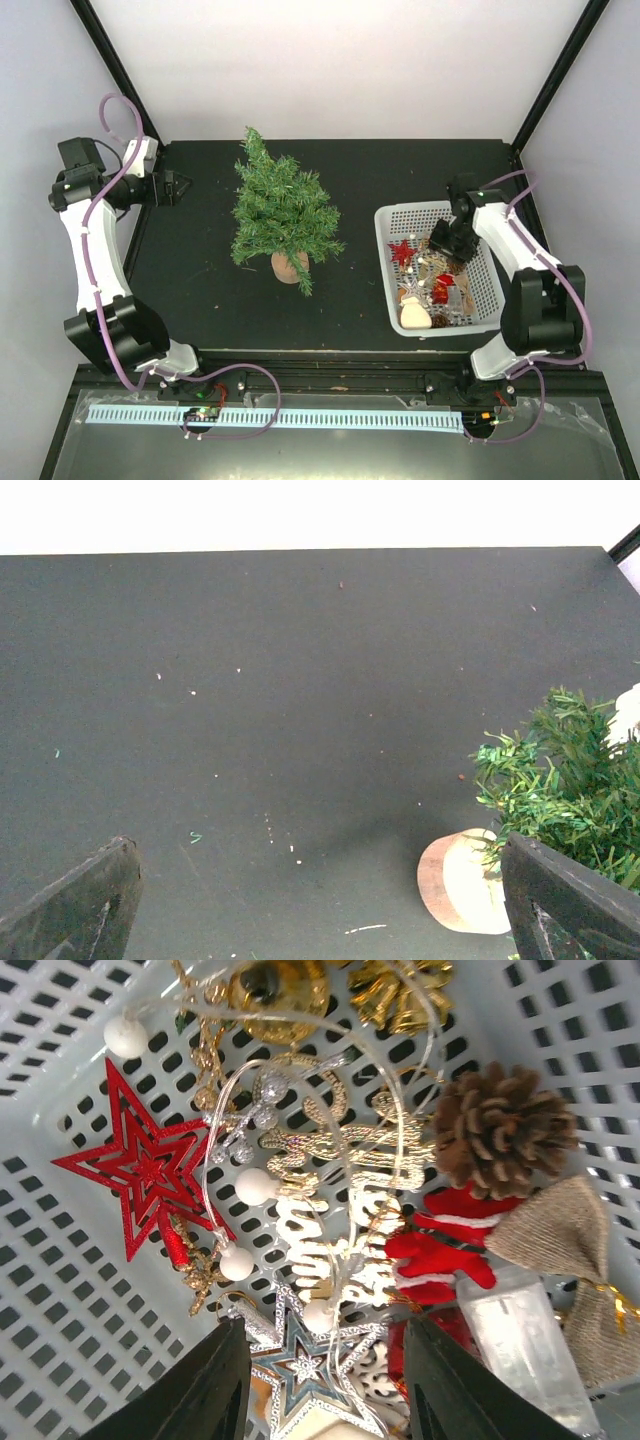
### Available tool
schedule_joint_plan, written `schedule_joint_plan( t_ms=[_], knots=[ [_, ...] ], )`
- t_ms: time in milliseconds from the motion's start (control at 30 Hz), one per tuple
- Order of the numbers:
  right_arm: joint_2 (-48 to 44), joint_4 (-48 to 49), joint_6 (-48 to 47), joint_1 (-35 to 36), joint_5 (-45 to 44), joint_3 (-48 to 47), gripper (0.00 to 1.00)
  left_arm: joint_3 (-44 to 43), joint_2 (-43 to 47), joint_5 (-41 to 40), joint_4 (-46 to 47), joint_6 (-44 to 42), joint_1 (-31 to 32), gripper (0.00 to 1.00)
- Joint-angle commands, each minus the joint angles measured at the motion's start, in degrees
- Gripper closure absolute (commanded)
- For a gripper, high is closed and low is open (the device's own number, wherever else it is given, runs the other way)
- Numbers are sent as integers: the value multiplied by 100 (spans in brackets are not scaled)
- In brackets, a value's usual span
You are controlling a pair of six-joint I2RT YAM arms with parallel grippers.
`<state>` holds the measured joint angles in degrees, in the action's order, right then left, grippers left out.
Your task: Decorate the small christmas tree
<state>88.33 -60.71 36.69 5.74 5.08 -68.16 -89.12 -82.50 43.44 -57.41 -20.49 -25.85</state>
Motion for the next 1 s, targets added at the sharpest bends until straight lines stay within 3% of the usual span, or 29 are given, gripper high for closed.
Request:
schedule_joint_plan(
  t_ms=[0,333,733,833,967],
  knots=[
    [325,118,-27,146,79,-160,56,-91,92,115,-16,-104,78,2],
    [688,345,22,151,-41,113,56,113,107,48,-250,-386,128,2],
    [1219,684,-129,147,-304,244,70,289,339,33,-283,-699,137,2],
    [1268,700,-150,145,-349,217,78,277,359,35,-374,-786,136,2],
    [1046,546,-209,147,-511,-22,97,275,421,24,-368,-795,137,2]
  ],
)
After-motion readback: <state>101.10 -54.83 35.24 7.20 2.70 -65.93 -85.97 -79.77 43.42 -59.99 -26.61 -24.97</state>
